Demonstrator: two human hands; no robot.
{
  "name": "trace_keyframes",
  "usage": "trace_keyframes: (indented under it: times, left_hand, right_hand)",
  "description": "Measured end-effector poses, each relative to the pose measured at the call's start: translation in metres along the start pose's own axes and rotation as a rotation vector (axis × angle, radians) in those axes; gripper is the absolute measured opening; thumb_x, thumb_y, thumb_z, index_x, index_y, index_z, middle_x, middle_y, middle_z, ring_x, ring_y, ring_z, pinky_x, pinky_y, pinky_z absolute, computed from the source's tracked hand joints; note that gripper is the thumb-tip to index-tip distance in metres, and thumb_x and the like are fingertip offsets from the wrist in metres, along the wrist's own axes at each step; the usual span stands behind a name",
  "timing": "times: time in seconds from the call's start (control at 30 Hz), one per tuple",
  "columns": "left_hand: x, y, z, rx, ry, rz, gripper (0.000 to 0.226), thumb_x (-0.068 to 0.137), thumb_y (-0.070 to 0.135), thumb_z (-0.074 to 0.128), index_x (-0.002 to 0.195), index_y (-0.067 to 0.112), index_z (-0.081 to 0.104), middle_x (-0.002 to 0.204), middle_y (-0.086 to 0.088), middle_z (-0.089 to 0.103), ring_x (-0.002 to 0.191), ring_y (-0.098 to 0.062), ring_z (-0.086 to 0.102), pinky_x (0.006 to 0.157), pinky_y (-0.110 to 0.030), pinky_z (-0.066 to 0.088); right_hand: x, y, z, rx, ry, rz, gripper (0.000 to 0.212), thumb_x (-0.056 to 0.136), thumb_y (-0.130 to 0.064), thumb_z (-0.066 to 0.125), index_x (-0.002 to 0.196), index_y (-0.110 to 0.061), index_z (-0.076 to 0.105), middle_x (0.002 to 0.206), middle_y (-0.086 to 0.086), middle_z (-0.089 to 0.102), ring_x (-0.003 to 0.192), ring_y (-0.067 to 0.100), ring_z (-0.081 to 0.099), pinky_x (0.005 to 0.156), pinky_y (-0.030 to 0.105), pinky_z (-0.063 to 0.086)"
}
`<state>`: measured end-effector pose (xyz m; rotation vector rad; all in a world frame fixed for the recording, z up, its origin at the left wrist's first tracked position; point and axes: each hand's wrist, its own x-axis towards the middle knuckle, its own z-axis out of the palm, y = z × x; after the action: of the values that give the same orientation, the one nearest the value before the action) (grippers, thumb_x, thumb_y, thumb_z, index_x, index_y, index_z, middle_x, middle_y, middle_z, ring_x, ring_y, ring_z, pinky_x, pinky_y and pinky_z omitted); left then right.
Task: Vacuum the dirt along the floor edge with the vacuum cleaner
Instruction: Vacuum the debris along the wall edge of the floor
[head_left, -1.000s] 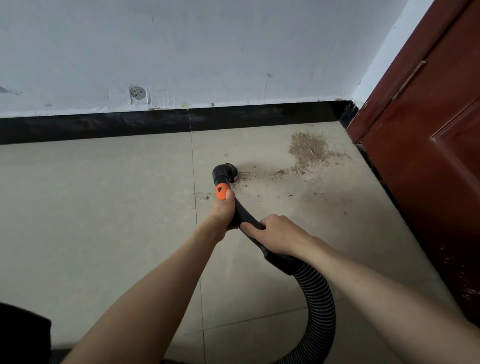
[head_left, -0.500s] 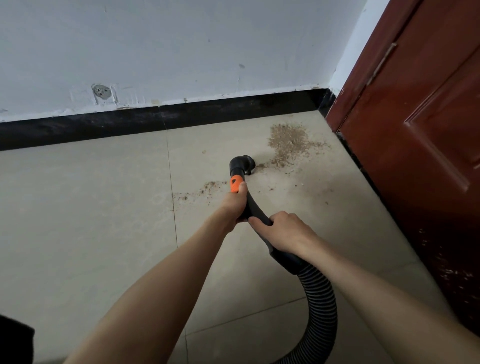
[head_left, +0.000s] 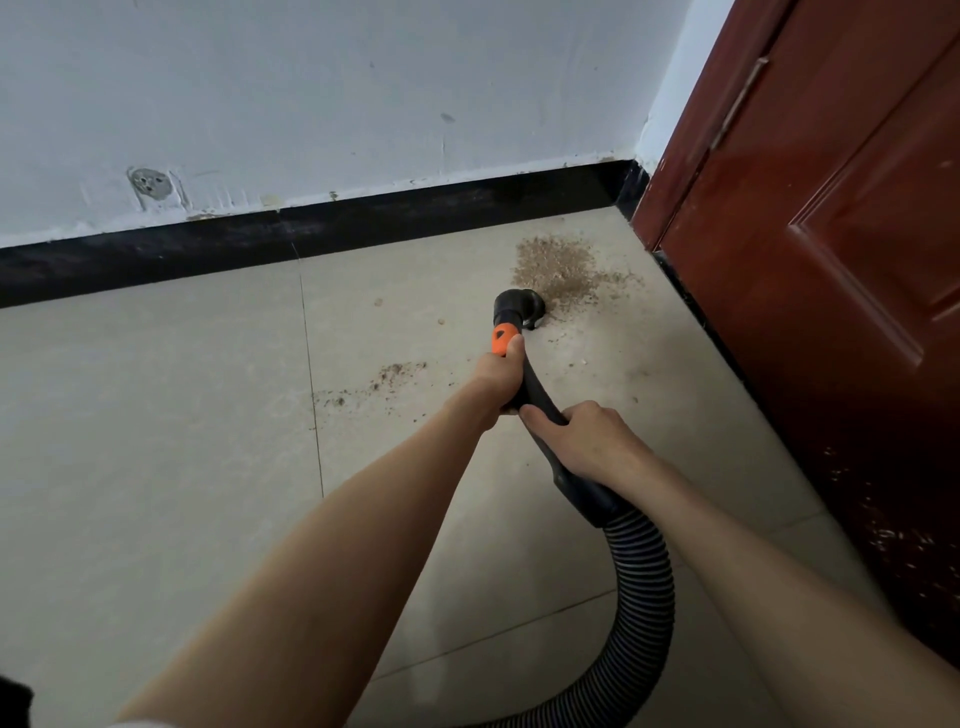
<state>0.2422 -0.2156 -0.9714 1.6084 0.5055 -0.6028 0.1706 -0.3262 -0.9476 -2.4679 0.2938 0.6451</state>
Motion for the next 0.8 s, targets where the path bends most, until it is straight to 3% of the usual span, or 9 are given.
trace_keyframes:
  times: [0.2, 0.33, 0.43, 0.5, 0.57, 0.67, 0.8]
  left_hand:
    - [-0.001, -0.006, -0.014, 0.029, 0.007, -0.015, 0.041, 0.101, 0.043, 0.032, 0.105, 0.004, 0.044, 0.087, -0.009, 0.051, 0.072, -0.019, 0.053, 0.057, -0.028, 0.046]
    - [-0.006, -0.010, -0.045, -0.124, 0.050, -0.059, 0.037, 0.099, 0.040, 0.038, 0.096, 0.005, 0.045, 0.084, -0.007, 0.051, 0.072, -0.020, 0.054, 0.057, -0.029, 0.046]
    - [-0.010, -0.012, -0.076, -0.240, 0.123, -0.064, 0.033, 0.096, 0.036, 0.043, 0.103, 0.004, 0.045, 0.083, -0.007, 0.050, 0.072, -0.019, 0.052, 0.056, -0.029, 0.044]
    - [-0.015, -0.019, -0.098, -0.280, 0.193, -0.044, 0.031, 0.095, 0.036, 0.045, 0.094, 0.004, 0.048, 0.082, -0.006, 0.050, 0.072, -0.018, 0.052, 0.056, -0.028, 0.043]
    - [-0.023, -0.031, -0.120, -0.285, 0.240, -0.025, 0.029, 0.094, 0.036, 0.044, 0.084, 0.008, 0.047, 0.081, -0.005, 0.049, 0.072, -0.018, 0.052, 0.057, -0.028, 0.044]
    - [-0.041, -0.052, -0.148, -0.302, 0.310, -0.019, 0.031, 0.093, 0.036, 0.042, 0.085, 0.007, 0.048, 0.080, -0.006, 0.048, 0.072, -0.019, 0.051, 0.059, -0.029, 0.044]
    - [-0.064, -0.076, -0.173, -0.349, 0.406, -0.024, 0.033, 0.095, 0.038, 0.039, 0.078, 0.011, 0.045, 0.080, -0.005, 0.050, 0.073, -0.018, 0.052, 0.060, -0.028, 0.044]
  right_hand:
    - [-0.002, -0.007, 0.010, -0.007, -0.029, -0.021, 0.055, 0.090, -0.066, 0.042, 0.073, -0.015, 0.051, 0.078, 0.004, 0.062, 0.071, 0.023, 0.062, 0.059, 0.031, 0.044]
    - [-0.010, -0.029, 0.018, -0.061, -0.053, -0.089, 0.057, 0.091, -0.067, 0.040, 0.068, -0.015, 0.050, 0.073, 0.003, 0.060, 0.065, 0.021, 0.059, 0.053, 0.030, 0.039]
    - [-0.018, -0.052, 0.032, -0.120, -0.071, -0.146, 0.059, 0.090, -0.069, 0.038, 0.070, -0.015, 0.051, 0.073, 0.003, 0.061, 0.066, 0.020, 0.060, 0.054, 0.030, 0.041]
    - [-0.025, -0.067, 0.042, -0.151, -0.100, -0.192, 0.059, 0.090, -0.070, 0.037, 0.071, -0.015, 0.051, 0.073, 0.002, 0.060, 0.066, 0.020, 0.060, 0.055, 0.030, 0.042]
    - [-0.032, -0.080, 0.052, -0.169, -0.161, -0.242, 0.060, 0.091, -0.069, 0.036, 0.072, -0.014, 0.052, 0.074, 0.004, 0.062, 0.069, 0.021, 0.061, 0.061, 0.033, 0.048]
    - [-0.043, -0.094, 0.072, -0.158, -0.295, -0.289, 0.060, 0.093, -0.067, 0.036, 0.077, -0.012, 0.055, 0.083, 0.008, 0.068, 0.079, 0.025, 0.065, 0.079, 0.039, 0.054]
    - [-0.055, -0.112, 0.094, -0.062, -0.433, -0.316, 0.051, 0.095, -0.059, 0.040, 0.082, -0.011, 0.054, 0.077, 0.009, 0.074, 0.064, 0.015, 0.066, 0.072, 0.031, 0.053]
